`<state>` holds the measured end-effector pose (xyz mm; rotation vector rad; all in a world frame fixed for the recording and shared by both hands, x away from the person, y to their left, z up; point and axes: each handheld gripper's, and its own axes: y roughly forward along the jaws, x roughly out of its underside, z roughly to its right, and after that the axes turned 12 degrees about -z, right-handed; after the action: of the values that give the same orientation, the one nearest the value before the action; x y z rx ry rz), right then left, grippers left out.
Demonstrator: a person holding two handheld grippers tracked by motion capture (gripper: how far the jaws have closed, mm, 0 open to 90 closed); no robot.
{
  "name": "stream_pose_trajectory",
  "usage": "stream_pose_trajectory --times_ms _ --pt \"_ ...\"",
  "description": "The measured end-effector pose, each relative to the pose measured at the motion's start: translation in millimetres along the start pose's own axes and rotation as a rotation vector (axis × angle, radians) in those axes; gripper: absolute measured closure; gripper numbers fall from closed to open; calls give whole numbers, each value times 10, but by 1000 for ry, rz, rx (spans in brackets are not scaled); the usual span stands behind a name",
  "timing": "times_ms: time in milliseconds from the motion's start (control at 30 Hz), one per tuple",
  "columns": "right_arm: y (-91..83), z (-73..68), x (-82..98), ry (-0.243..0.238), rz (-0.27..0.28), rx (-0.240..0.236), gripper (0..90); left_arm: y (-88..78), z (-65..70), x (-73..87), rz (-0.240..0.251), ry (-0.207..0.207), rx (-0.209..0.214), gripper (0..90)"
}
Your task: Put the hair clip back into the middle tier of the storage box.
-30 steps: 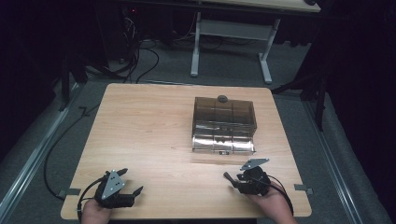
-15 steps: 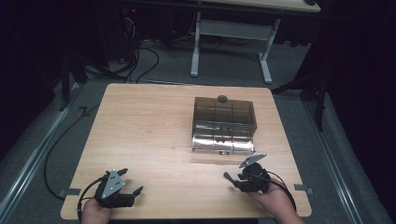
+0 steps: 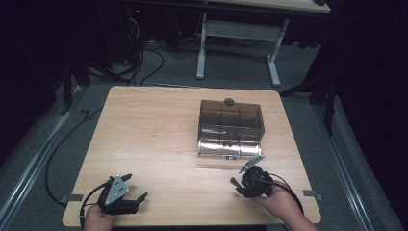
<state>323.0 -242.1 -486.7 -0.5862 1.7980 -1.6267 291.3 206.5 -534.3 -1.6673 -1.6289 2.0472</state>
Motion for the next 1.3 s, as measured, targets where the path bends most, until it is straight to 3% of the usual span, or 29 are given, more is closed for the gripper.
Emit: stream_pose_trajectory --times_ms 100,200,500,900,1300 --pt "16 43 -78 11 -48 -22 652 -4 1 4 6 -1 0 151" --pt "14 57 -108 15 -60 -29 660 -8 2 6 9 3 -1 151" --pt "13 53 -294 -30 -152 4 702 -3 -1 3 3 -1 0 151" --pt "53 75 -403 -45 -225 5 744 0 -2 1 1 3 7 151" --pt "75 85 -440 -37 -250 -4 813 -6 3 4 6 9 6 151"
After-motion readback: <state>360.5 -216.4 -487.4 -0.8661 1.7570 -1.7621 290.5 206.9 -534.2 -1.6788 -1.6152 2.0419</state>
